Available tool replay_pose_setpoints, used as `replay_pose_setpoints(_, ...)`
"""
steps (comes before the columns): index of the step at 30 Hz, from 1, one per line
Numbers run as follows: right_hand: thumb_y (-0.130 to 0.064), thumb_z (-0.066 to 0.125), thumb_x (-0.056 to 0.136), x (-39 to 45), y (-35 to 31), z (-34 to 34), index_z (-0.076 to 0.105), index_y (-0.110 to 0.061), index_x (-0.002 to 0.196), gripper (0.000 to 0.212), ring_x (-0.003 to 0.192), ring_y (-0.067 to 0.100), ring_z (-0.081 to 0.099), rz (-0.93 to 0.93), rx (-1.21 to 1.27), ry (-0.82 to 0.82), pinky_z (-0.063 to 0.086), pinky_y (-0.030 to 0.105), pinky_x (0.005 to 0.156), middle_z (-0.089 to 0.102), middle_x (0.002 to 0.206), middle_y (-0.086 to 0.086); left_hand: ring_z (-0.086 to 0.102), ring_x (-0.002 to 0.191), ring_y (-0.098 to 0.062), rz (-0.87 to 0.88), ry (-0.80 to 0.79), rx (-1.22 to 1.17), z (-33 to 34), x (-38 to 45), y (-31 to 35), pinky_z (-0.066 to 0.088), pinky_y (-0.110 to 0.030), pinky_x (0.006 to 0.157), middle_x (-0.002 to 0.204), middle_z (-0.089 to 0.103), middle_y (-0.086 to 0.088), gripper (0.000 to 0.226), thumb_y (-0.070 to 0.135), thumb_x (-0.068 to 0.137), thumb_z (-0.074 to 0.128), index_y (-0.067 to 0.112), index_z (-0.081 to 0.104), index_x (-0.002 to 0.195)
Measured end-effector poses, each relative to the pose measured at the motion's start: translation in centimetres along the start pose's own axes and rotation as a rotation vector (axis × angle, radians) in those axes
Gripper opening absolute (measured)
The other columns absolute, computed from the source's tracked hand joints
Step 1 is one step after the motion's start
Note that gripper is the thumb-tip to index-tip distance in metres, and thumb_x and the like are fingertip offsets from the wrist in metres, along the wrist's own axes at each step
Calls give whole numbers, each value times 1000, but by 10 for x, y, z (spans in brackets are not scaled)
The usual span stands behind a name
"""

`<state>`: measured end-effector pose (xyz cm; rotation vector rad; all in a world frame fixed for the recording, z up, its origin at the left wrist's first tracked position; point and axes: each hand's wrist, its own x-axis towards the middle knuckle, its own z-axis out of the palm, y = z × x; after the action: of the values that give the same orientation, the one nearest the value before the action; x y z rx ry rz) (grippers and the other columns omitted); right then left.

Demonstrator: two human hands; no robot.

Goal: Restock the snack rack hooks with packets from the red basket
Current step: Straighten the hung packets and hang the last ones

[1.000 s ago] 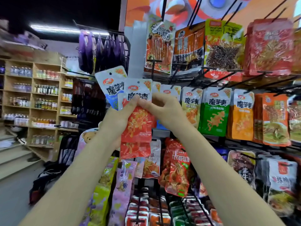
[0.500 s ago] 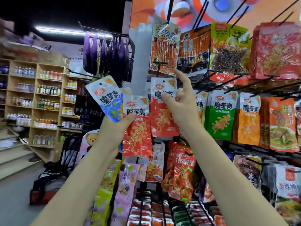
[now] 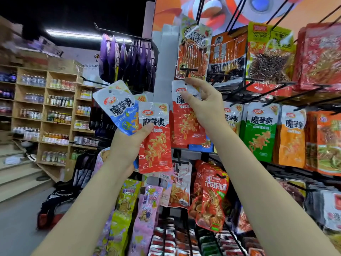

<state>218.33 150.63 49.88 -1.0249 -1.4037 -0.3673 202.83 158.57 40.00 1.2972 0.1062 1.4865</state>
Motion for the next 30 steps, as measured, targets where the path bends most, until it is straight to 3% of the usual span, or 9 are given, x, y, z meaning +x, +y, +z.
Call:
replay_pose_setpoints(3, -22, 73, 91, 0, -1, 1, 66, -19, 129, 39, 125, 3, 52, 15, -14, 2, 44, 29, 110, 64, 128, -9, 74, 71, -13, 17, -1, 5, 0, -1, 0, 60, -30, 58, 80, 77, 6, 11, 11, 94, 67, 19, 67, 101)
replay_pose_setpoints(6, -21, 71, 93, -1, 0, -2, 66, -18, 129, 36, 118, -2, 52, 18, -26, 0, 39, 2, 94, 65, 127, -9, 73, 67, -11, 18, -7, -11, 0, -3, -2, 58, -28, 55, 77, 76, 7, 9, 11, 95, 66, 18, 67, 101)
replay_pose_setpoints(8, -19, 67, 96, -2, 2, -1, 68, -16, 128, 32, 109, -4, 56, 28, -46, 19, 38, -4, 83, 66, 119, -10, 73, 70, -12, 19, -6, 2, 1, -4, -3, 58, -29, 57, 80, 76, 7, 11, 12, 95, 66, 18, 67, 104)
replay_pose_setpoints(14, -20, 67, 96, -2, 9, -3, 64, -17, 132, 36, 103, 10, 60, 136, -238, -87, 49, 27, 92, 68, 111, -3, 74, 79, -18, 15, -5, 14, 2, -4, -3, 60, -35, 64, 89, 77, 2, 18, 13, 93, 68, 17, 67, 110)
replay_pose_setpoints(18, -19, 60, 99, -21, 4, -10, 73, -15, 116, 21, 78, 14, 55, -102, -497, 91, 49, 31, 76, 60, 81, -5, 75, 74, -17, 18, 1, -36, 2, -3, -2, 60, -34, 62, 86, 76, 1, 15, 13, 92, 69, 16, 66, 107)
replay_pose_setpoints(22, -36, 64, 97, -46, -7, -3, 68, -23, 94, 14, 67, 16, 64, 113, -85, -123, 55, 33, 61, 68, 78, 3, 75, 76, -17, 12, -16, -39, 12, -3, -2, 60, -33, 60, 88, 77, 1, 18, 15, 93, 69, 16, 67, 111)
replay_pose_setpoints(25, -35, 74, 89, -53, 3, 7, 60, -12, 79, 29, 65, 17, 56, 219, -55, -224, 51, 40, 61, 62, 71, 7, 76, 90, -28, -57, -49, 2, 20, 0, -4, 61, -41, 72, 95, 77, -5, 21, 33, 95, 66, 20, 67, 112)
replay_pose_setpoints(28, -40, 74, 85, -48, 11, 4, 60, -1, 100, 44, 89, 35, 68, 238, 16, -88, 57, 55, 80, 68, 102, 25, 70, 103, -41, -182, -57, 59, 16, -1, -3, 57, -61, 89, 109, 74, -16, 44, 59, 87, 71, 19, 70, 107)
replay_pose_setpoints(30, -30, 70, 92, -44, 10, -4, 55, -10, 111, 31, 87, 30, 69, 234, 71, -26, 59, 40, 72, 72, 101, 18, 72, 102, -32, -181, -29, 87, 10, -2, -3, 58, -57, 89, 109, 76, -6, 29, 52, 92, 69, 26, 74, 104)
